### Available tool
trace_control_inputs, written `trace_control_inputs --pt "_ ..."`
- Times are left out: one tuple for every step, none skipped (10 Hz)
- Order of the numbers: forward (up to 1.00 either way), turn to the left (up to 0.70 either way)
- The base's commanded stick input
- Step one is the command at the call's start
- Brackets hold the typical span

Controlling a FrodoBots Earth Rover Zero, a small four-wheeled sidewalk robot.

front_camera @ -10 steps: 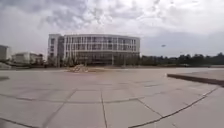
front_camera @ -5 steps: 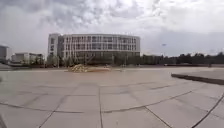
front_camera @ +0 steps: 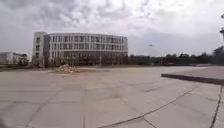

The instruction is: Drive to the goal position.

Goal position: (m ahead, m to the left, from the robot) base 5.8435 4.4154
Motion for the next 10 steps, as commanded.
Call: trace_control_inputs --pt "0.7 0.0" --pt "0.7 0.0" --pt "0.7 0.0" --pt "0.7 0.0" --pt "0.7 0.0" --pt "0.7 0.0" --pt "0.7 0.0" --pt "0.7 0.0" --pt "0.7 0.0" --pt "0.7 -0.03"
